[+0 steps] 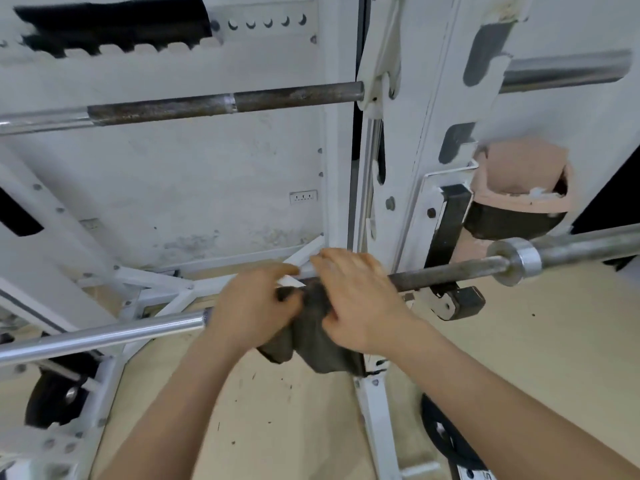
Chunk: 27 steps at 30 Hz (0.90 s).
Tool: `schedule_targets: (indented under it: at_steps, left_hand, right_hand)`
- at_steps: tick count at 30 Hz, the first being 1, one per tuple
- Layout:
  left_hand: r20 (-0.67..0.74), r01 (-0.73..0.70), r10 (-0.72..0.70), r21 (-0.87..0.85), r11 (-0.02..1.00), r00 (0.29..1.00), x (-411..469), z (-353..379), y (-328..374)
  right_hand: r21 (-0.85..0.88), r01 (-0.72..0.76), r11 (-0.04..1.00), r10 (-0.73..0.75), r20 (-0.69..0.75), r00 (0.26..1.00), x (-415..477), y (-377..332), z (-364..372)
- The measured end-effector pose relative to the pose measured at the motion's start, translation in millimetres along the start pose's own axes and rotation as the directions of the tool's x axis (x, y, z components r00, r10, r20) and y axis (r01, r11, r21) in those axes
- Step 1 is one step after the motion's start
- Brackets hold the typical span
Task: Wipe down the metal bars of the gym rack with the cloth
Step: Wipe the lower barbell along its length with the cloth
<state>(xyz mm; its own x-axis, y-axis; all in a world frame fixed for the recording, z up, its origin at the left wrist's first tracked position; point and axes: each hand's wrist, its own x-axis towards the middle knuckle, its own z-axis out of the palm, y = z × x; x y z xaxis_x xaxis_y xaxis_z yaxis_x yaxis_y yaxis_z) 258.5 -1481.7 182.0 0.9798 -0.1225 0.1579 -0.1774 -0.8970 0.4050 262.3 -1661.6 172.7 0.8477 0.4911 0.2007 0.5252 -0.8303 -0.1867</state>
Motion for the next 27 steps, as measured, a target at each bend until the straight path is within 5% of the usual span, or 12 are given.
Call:
schedule_targets:
  at_steps: [2,4,6,9,15,19,22,24,27]
  left_hand:
    - [-0.171,0.202,-0.202,-0.018,0.979,0.964,-7,-12,-35]
    - [-0.127,0.298,-0.274,0.242,0.923,0.953,-11,-12,-62]
    - [-0.059,0.195,-0.190,0.467,0.862,0.980,-16,-2,-78]
    - [-0.073,0.168,-0.152,0.458,0.873,0.986,-19,-1,-83]
    - [-0.021,0.194,-0.211,0.493,0.848,0.977,-11,-6,-69]
    - [0.115,-0.019,-0.063,0.603,0.797,0.991,1,4,-45]
    - [0.181,-0.146,0.063,0.489,0.860,0.981,10,35,0]
    - [0.101,-0.204,0.178,0.458,0.865,0.979,17,48,23]
    - [0.092,-0.185,0.161,0.436,0.881,0.983,23,60,42]
  right_hand:
    - [0.007,0.075,0.997,-0.076,0.085,0.994,25,-32,17]
    - [-0.079,0.124,0.989,-0.110,0.156,0.982,47,-57,33]
    - [-0.175,0.178,0.968,-0.149,0.167,0.975,57,-57,38]
    - [-0.188,0.242,0.952,-0.200,0.216,0.956,44,-19,26]
    - [-0.180,-0.082,0.980,0.116,0.188,0.975,-5,69,-12]
    - [-0.125,-0.157,0.980,0.155,-0.025,0.988,8,32,10]
    - [-0.056,-0.078,0.995,0.070,-0.141,0.988,8,19,21]
    - [-0.047,-0.047,0.998,0.041,-0.118,0.992,-4,38,14]
    - [-0.139,-0.082,0.987,0.073,-0.068,0.995,-29,81,-8]
